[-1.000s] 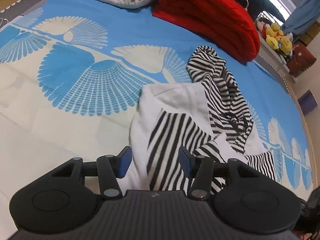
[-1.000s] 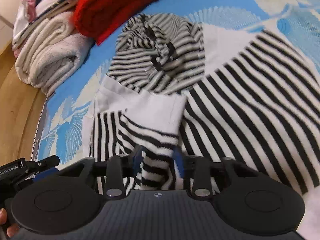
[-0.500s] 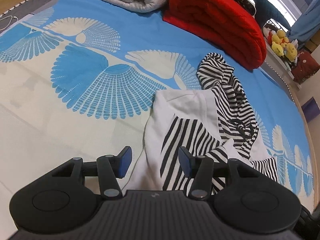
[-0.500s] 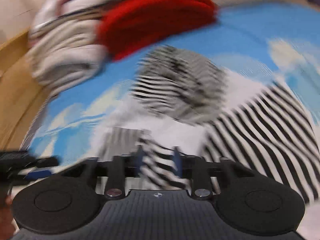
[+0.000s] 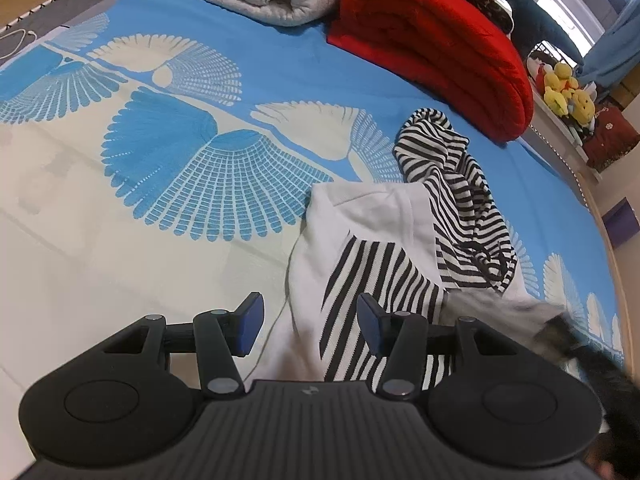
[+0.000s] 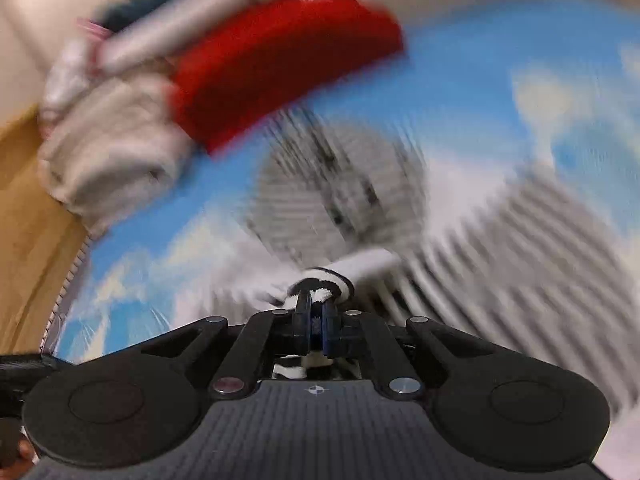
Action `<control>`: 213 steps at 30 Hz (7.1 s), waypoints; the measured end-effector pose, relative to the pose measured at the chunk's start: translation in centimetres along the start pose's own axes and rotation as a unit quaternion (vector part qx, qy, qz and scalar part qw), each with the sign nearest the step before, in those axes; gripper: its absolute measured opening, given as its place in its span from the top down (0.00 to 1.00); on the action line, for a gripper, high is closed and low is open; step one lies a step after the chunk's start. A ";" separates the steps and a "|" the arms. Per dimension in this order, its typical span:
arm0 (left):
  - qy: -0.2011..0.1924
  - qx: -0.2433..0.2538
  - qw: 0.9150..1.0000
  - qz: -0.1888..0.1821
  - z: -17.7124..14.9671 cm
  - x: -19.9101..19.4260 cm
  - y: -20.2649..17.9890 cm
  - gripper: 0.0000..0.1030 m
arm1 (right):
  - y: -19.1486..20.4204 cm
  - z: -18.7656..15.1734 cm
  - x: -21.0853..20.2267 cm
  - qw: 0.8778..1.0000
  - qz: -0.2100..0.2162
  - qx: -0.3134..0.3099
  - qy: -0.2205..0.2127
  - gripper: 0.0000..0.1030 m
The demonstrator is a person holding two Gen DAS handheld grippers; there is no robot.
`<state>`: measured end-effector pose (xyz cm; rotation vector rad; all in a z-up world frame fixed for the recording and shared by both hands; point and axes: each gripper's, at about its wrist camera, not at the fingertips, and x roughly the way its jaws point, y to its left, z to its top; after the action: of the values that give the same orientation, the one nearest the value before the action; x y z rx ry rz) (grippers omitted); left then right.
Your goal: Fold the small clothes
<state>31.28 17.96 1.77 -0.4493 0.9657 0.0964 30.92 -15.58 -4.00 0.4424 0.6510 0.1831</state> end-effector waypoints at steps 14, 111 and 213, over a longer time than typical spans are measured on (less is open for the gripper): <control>0.010 -0.008 1.000 -0.003 -0.3 0.9 -0.4 0.46 | 1.4 -1.5 0.2 0.986 0.081 -0.049 0.136 0.74; -0.053 0.115 0.989 0.080 -5.0 2.9 -8.3 0.40 | -9.1 5.4 -5.8 0.980 -0.183 -0.023 0.069 0.57; -0.149 0.008 0.982 -0.116 -1.2 -1.4 -5.2 0.99 | -11.6 7.7 -5.2 0.978 0.065 0.196 0.030 0.95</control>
<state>30.93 12.94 4.02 -0.5145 0.6139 -0.0547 32.01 -30.07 -0.96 0.8622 0.7210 0.1927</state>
